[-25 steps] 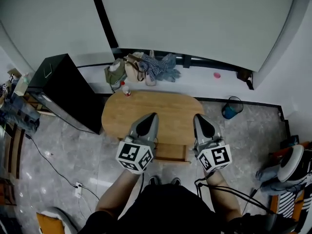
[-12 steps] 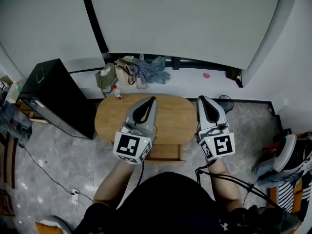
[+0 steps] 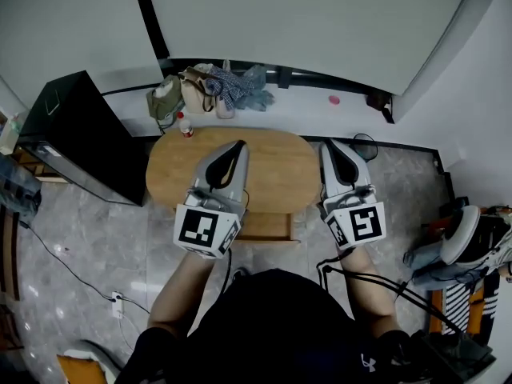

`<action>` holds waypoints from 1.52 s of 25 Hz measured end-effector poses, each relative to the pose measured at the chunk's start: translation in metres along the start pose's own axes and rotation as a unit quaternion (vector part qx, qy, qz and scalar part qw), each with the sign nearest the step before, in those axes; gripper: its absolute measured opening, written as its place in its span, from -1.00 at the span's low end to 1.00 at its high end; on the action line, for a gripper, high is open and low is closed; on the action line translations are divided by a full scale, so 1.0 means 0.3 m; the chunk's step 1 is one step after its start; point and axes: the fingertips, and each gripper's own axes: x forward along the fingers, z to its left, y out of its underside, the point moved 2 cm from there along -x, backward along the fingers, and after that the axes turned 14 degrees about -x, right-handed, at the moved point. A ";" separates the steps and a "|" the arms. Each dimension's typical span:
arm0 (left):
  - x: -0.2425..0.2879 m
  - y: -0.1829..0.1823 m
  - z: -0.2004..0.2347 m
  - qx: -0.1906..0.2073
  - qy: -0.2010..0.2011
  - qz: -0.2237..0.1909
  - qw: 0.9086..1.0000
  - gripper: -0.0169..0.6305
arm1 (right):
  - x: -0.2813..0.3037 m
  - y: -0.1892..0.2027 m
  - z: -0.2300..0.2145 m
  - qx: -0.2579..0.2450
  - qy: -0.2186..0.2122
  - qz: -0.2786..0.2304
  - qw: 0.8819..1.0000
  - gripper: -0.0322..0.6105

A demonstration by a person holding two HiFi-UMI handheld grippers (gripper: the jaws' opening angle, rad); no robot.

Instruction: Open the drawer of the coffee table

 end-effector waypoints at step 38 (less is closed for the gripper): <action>-0.012 0.034 -0.019 -0.010 -0.006 0.018 1.000 -0.94 | -0.052 0.030 0.027 0.026 -0.008 0.016 1.000 -0.89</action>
